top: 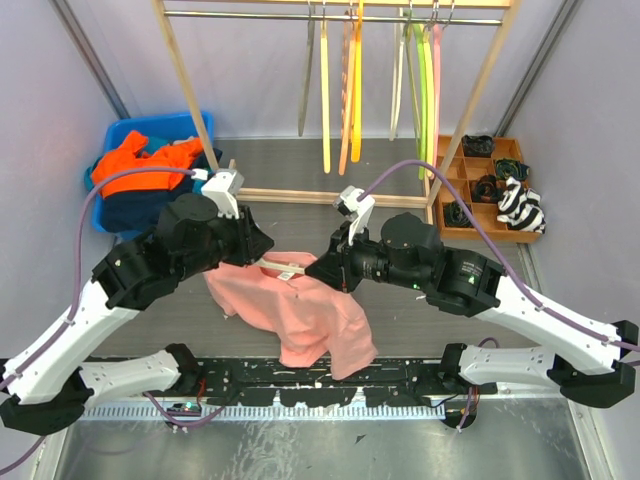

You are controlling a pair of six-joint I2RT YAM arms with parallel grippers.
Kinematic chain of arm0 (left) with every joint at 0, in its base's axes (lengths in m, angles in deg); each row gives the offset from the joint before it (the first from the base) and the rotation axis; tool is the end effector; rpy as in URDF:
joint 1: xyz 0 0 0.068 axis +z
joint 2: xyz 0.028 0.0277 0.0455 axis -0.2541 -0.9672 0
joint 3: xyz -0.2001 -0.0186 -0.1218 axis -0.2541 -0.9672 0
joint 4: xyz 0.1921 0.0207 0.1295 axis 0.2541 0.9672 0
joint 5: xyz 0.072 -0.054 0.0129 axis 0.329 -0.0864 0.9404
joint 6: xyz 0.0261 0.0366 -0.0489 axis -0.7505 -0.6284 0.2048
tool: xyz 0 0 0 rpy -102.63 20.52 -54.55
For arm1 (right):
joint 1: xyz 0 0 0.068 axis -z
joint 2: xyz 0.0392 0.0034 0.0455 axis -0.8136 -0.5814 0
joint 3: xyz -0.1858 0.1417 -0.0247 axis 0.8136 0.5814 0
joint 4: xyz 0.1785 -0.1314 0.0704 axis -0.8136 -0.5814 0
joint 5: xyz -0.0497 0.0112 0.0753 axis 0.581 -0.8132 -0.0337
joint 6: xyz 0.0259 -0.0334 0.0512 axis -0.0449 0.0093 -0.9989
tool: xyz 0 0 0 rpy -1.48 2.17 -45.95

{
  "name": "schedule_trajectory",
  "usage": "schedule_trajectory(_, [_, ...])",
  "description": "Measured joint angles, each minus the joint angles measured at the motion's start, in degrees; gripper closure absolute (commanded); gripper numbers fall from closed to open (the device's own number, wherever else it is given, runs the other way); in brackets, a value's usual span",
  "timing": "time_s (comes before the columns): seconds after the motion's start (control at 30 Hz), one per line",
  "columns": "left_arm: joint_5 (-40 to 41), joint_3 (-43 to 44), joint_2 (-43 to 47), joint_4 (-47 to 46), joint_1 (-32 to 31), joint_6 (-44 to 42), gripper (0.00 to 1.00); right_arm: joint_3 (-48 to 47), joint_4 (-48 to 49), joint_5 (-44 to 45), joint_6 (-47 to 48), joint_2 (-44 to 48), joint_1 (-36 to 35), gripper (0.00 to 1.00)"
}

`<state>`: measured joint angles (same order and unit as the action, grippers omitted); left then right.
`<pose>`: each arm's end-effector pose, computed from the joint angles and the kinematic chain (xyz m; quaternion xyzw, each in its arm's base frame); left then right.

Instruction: Place the t-shirt on the hanger

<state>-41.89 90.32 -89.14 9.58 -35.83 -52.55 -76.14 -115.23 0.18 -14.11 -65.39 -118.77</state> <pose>0.1246 -0.1355 0.3741 0.0845 0.8517 -0.2766 0.4370 0.0939 0.1988 0.3790 -0.2929 0.7452 0.4201 0.4270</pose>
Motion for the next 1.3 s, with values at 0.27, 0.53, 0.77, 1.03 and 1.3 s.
schedule_trajectory(0.27, [0.3, 0.0, -2.1, 3.8, -0.4, -4.2, 1.0, 0.0, 4.1, 0.8, 0.5, -0.1, 0.6, 0.99])
schedule_trajectory(0.53, [1.7, 0.0, -2.8, 4.1, -0.6, -5.7, 1.0, 1.4, 4.6, 1.0, 1.7, -0.1, 0.6, 0.92])
schedule_trajectory(0.77, [3.4, -1.2, -4.0, 3.0, -1.8, -8.4, 1.0, 3.0, 3.1, 0.2, 1.1, -0.2, 0.6, 0.68])
schedule_trajectory(1.03, [5.4, -7.4, -3.8, -1.4, -4.2, -9.0, 1.0, 4.9, -3.2, -2.6, -0.2, -2.0, 0.4, 0.54])
schedule_trajectory(1.3, [6.7, -8.8, -3.5, -3.3, -6.4, -8.9, 1.0, 2.4, -9.7, -3.3, -0.6, -2.8, 0.4, 0.33])
